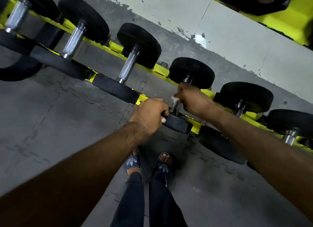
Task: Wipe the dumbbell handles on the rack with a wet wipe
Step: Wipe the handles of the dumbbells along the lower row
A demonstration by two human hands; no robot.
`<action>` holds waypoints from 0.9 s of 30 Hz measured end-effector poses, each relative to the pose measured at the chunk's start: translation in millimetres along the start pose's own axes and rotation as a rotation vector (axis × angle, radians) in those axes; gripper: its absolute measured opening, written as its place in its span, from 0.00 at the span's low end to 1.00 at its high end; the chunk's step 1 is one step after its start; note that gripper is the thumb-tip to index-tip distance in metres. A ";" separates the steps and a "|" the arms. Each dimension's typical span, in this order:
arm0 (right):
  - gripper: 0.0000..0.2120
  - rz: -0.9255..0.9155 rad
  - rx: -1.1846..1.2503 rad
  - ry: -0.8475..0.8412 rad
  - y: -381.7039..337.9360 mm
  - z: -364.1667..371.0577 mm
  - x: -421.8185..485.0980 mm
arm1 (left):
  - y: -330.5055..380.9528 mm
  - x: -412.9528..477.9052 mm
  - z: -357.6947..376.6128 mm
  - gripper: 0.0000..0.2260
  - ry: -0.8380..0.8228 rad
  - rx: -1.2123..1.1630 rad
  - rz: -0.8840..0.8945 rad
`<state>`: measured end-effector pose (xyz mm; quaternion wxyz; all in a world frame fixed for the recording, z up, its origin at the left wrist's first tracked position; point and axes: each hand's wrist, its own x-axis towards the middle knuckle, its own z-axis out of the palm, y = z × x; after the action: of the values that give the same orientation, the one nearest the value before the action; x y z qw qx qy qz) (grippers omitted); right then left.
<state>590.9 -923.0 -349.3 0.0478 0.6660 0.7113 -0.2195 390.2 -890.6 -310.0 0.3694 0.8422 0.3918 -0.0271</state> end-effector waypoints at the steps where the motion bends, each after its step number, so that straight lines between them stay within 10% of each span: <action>1: 0.09 0.064 -0.045 0.015 -1.0 -4.2 6.2 | -1.2 0.0 0.4 0.14 0.002 -0.003 0.007; 18: 0.04 -0.048 -0.282 -0.463 -58.0 -36.3 44.8 | -2.4 0.5 1.7 0.12 -0.005 -0.008 0.002; 27: 0.02 0.539 0.600 0.401 -25.8 25.4 -31.2 | -4.2 2.8 -1.1 0.11 -0.026 -0.025 -0.008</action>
<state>563.6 -961.8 -354.4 -0.2308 0.8413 0.4124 -0.2624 389.0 -886.3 -312.6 0.3848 0.8355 0.3907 -0.0348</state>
